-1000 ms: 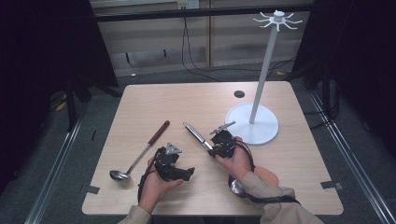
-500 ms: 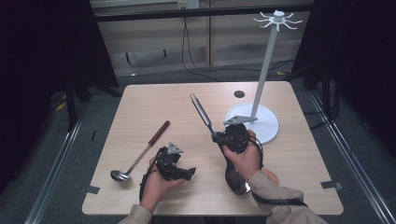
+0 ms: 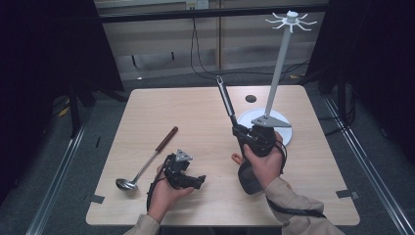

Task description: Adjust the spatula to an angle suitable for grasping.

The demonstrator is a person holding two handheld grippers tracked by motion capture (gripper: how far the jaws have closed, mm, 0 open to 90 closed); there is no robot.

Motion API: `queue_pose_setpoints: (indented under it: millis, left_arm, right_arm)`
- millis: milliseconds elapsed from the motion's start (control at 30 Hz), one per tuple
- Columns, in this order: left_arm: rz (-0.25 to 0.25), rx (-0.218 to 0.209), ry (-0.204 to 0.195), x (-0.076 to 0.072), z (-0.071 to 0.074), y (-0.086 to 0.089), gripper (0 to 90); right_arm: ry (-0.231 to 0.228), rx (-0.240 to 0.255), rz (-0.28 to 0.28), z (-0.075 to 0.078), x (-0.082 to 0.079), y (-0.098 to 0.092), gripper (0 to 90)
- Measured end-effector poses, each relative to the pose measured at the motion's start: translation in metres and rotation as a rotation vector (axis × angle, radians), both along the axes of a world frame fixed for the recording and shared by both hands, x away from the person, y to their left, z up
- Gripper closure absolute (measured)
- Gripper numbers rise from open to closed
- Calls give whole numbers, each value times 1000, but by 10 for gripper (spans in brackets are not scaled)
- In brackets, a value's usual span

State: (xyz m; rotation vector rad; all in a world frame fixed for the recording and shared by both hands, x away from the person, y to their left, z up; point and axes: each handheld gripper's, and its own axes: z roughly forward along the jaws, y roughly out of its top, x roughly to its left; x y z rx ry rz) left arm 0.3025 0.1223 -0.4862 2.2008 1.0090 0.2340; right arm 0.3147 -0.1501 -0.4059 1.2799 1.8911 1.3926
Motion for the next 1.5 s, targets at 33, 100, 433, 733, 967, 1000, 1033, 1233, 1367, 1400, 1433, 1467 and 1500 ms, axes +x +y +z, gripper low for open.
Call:
queue_pose_setpoints:
  millis: [33,100,433,733,967,1000,1033,1233,1367,1400,1433,1467,1500]
  left_arm:
    - [0,0,0,0,0,0,117]
    - [-6,11,-3,0,1,1,117]
    - [-9,8,6,2,-1,-2,116]
    - [-7,-1,4,3,-1,-3,112]
    - [-10,3,6,4,-1,-4,111]
    - [-9,2,6,4,-1,-4,112]
    - [-9,2,6,4,-1,-4,111]
    - [-6,-8,6,4,-1,-5,112]
    - [-11,1,8,4,0,-5,112]
    - [-12,-3,3,4,0,-5,112]
    - [-12,-3,4,4,0,-6,112]
    - [-12,-3,4,4,0,-6,112]
    - [-12,-2,3,4,0,-6,112]
  right_arm:
    - [0,0,0,0,0,0,759]
    - [-18,4,-11,2,-2,-2,759]
    - [-65,36,-45,11,-7,-7,758]
    - [-125,68,-92,17,-13,-18,758]
    - [-154,72,-112,21,-16,-23,759]
    - [-159,75,-117,22,-16,-23,758]
    - [-159,75,-117,22,-16,-23,758]
    - [-180,90,-124,26,-18,-24,759]
    - [-189,95,-137,28,-20,-27,758]
    - [-201,96,-147,29,-21,-28,758]
    - [-205,97,-152,29,-21,-29,759]
    - [-205,97,-152,29,-21,-29,759]
    - [-207,99,-156,29,-22,-30,758]
